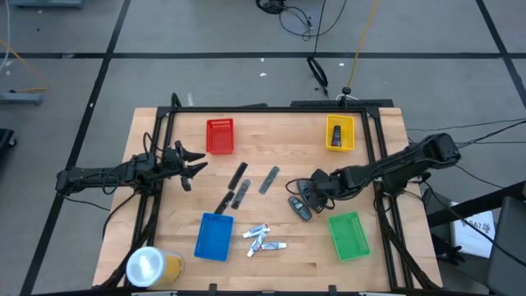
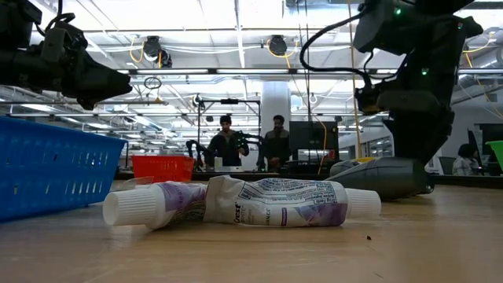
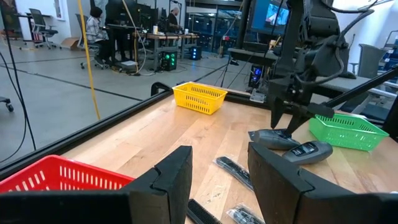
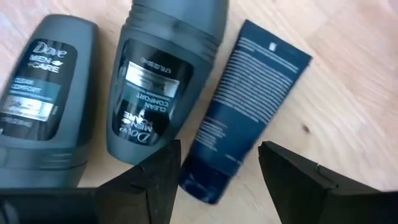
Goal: Pick & Place Travel size toiletries
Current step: Put the blue shave cream into the yellow basket
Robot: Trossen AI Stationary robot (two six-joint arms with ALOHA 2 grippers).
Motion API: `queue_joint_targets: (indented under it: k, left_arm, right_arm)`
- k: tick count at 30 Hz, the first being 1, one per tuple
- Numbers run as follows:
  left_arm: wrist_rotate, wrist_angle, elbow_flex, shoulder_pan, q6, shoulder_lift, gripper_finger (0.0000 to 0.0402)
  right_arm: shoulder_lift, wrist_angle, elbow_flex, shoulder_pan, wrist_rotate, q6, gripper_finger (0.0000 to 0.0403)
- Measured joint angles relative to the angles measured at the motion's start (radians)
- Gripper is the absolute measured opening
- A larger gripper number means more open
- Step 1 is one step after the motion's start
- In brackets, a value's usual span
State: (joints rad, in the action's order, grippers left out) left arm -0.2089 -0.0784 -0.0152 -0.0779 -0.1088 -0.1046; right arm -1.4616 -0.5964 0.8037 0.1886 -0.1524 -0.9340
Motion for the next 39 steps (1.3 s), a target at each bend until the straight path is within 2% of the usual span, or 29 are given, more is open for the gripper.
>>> queue_joint_targets:
  k: [17, 24, 29, 39]
  left_arm:
    - [0.000, 0.000, 0.000, 0.000, 0.000, 0.000, 0.0154]
    - [0.000, 0.000, 0.000, 0.000, 0.000, 0.000, 0.0154]
    - [0.000, 0.000, 0.000, 0.000, 0.000, 0.000, 0.0154]
    - [0.000, 0.000, 0.000, 0.000, 0.000, 0.000, 0.0154]
  right_arm:
    - [-0.026, -0.001, -0.001, -0.077, -0.006, 0.156, 0.0208]
    - [-0.026, 0.023, -0.021, -0.096, -0.056, 0.207, 0.0208]
    - [-0.024, 0.115, -0.074, -0.103, -0.029, 0.203, 0.0208]
    - [-0.023, 0.112, -0.089, -0.103, -0.034, 0.193, 0.0204]
